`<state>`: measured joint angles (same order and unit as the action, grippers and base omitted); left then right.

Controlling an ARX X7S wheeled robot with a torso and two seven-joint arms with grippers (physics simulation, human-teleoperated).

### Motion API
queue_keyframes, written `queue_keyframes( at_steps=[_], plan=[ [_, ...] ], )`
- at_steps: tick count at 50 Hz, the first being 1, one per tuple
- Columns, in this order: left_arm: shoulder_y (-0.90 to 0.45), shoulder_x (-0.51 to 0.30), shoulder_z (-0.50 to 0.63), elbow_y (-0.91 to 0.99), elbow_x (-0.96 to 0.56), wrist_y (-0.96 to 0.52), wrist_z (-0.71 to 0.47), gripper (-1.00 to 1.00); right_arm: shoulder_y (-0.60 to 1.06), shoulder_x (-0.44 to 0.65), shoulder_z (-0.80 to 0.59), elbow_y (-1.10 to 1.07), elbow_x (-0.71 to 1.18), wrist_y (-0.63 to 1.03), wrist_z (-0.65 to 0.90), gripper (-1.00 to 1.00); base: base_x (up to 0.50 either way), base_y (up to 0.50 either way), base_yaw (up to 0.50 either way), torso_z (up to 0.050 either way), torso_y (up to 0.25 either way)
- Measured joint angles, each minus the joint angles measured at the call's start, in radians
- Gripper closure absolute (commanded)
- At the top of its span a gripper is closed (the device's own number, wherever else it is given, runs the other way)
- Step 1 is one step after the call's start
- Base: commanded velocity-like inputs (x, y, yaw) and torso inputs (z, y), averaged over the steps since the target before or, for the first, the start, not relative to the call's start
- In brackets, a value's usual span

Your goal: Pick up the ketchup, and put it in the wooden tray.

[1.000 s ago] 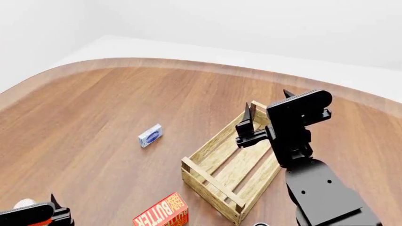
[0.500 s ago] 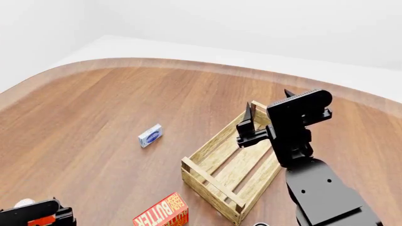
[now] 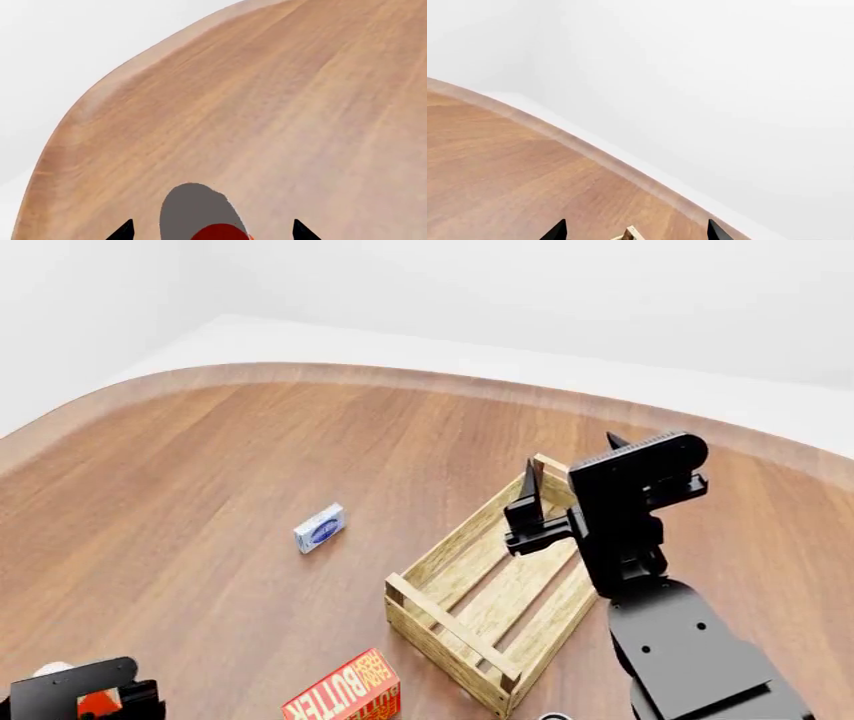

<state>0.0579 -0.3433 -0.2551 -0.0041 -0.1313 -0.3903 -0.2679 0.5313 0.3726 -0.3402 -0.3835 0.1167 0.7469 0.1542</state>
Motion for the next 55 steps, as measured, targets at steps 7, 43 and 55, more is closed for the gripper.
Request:
queue_keyframes(
  at_steps=[7,43,55],
  plan=[
    [-0.048,-0.001,0.016,-0.081,0.011,0.007,-0.007,-1.0,-0.003,0.002,0.001,-0.002,0.001,0.002,0.003,-1.0,0.0,0.0,0.0,0.0,0.0],
    [-0.205,-0.019,0.062,-0.038,0.002,0.044,0.022,1.0,-0.001,0.009,0.03,-0.011,0.018,0.016,0.019,-1.0,0.0,0.0,0.0,0.0,0.0],
    [-0.481,-0.043,0.199,0.091,-0.022,-0.13,0.099,1.0,0.015,0.028,0.093,-0.045,0.046,0.058,0.022,-1.0,0.0,0.0,0.0,0.0,0.0]
  ],
)
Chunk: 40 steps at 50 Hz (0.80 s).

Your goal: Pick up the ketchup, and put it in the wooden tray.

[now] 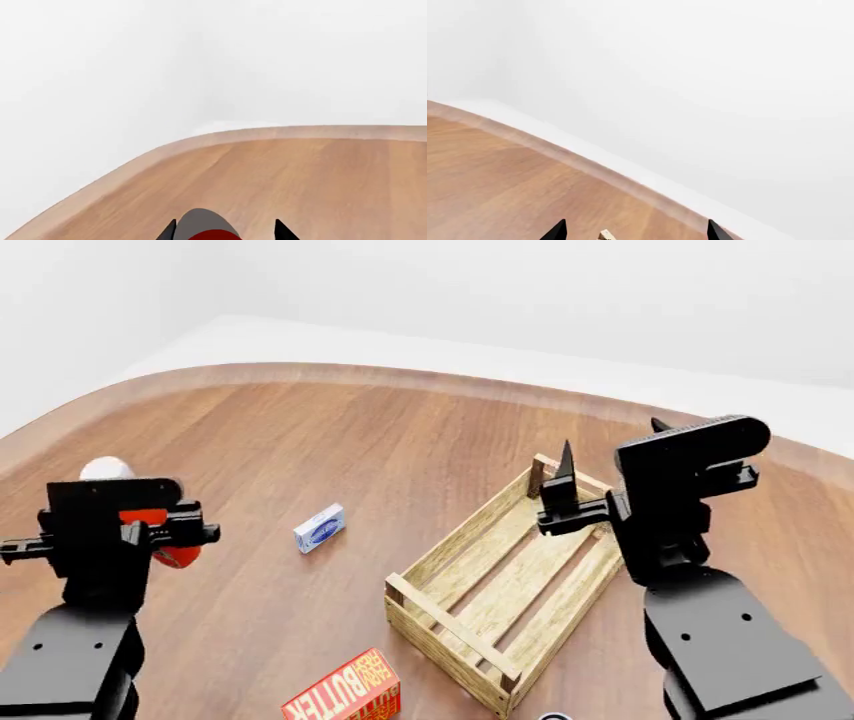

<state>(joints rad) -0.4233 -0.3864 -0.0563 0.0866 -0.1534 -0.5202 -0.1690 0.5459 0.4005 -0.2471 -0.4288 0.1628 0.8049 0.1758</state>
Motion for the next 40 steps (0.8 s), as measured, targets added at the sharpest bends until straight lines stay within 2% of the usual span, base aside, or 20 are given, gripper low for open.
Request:
queue_keyframes(
  at_steps=[10,19,33,40],
  plan=[
    [-0.244,0.039,0.15,-0.042,-0.018,-0.107,0.092,1.0,0.017,0.022,0.062,-0.04,0.032,0.053,-0.005,-1.0,0.0,0.0,0.0,0.0,0.0],
    [-0.436,0.118,0.263,-0.21,-0.026,-0.106,0.173,1.0,0.027,0.042,0.104,-0.053,0.046,0.087,-0.004,-1.0,0.0,0.0,0.0,0.0,0.001],
    [-0.729,0.288,0.407,-0.707,-0.033,0.107,0.266,1.0,0.011,0.073,0.184,-0.058,0.065,0.12,0.001,-1.0,0.0,0.0,0.0,0.0,0.0],
    [-0.854,0.337,0.637,-0.939,-0.231,0.249,0.252,1.0,-0.013,0.09,0.236,-0.066,0.076,0.128,0.003,-1.0,0.0,0.0,0.0,0.0,0.001]
  ],
)
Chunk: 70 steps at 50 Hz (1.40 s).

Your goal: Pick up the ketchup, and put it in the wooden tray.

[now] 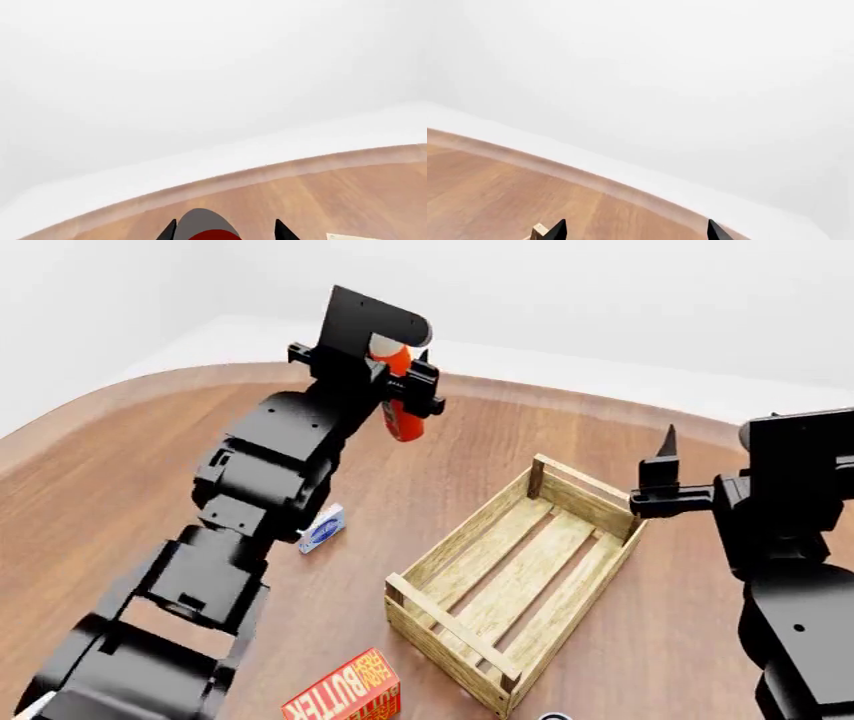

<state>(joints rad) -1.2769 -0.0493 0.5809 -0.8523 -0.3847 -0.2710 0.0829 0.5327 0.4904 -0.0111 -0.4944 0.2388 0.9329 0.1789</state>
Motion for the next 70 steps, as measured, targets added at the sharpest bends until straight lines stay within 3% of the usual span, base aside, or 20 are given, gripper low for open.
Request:
queue_keyframes(
  at_steps=[13,24,40,70],
  plan=[
    [-0.149,0.037,0.586,-0.168,-0.555,0.193,-0.07,1.0,-0.065,0.028,0.107,-0.051,0.016,0.035,0.016,-1.0,0.0,0.0,0.0,0.0,0.0],
    [-0.203,0.045,0.846,-0.153,-0.803,0.261,-0.126,1.0,-0.101,0.035,0.16,-0.099,0.013,0.085,0.05,-1.0,0.0,0.0,0.0,0.0,0.001],
    [-0.213,0.048,0.957,-0.088,-0.904,0.285,-0.159,1.0,-0.103,0.026,0.171,-0.12,-0.006,0.131,0.102,-1.0,0.0,0.0,0.0,0.0,0.0],
    [-0.196,0.049,0.983,0.05,-0.885,0.266,-0.224,1.0,-0.093,0.013,0.175,-0.13,-0.028,0.18,0.161,-1.0,0.0,0.0,0.0,0.0,-0.064]
  ],
)
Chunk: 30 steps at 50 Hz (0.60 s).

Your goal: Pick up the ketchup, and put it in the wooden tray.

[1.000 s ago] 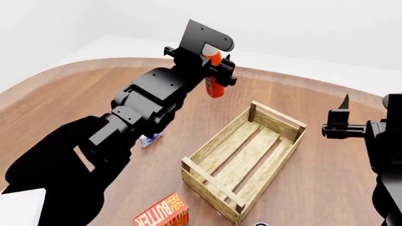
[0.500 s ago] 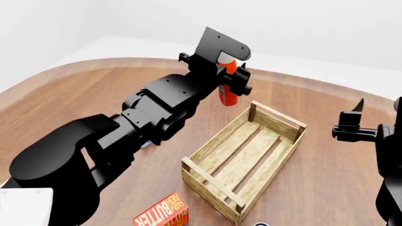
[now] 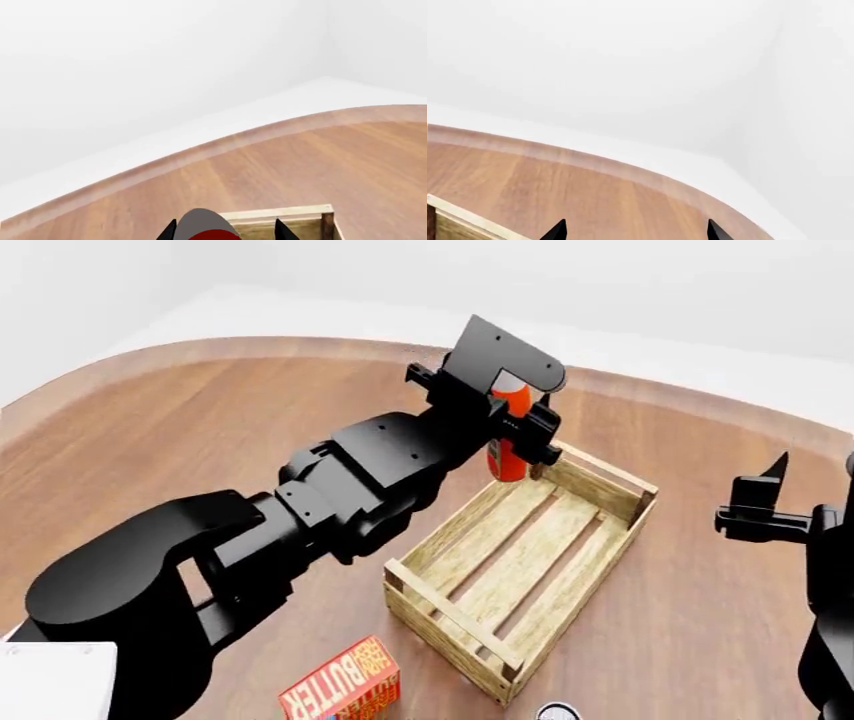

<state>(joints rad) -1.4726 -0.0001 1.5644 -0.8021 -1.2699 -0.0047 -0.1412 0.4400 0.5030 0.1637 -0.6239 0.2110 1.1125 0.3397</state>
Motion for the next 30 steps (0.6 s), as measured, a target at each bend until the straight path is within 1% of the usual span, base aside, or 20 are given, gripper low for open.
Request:
queue_keyframes(
  at_steps=[30],
  plan=[
    [0.009,-0.001,-0.001,0.041,0.044,0.002,-0.024,1.0,0.002,-0.006,0.004,-0.001,-0.005,0.007,0.023,-1.0,0.0,0.0,0.0,0.0,-0.146]
  ],
)
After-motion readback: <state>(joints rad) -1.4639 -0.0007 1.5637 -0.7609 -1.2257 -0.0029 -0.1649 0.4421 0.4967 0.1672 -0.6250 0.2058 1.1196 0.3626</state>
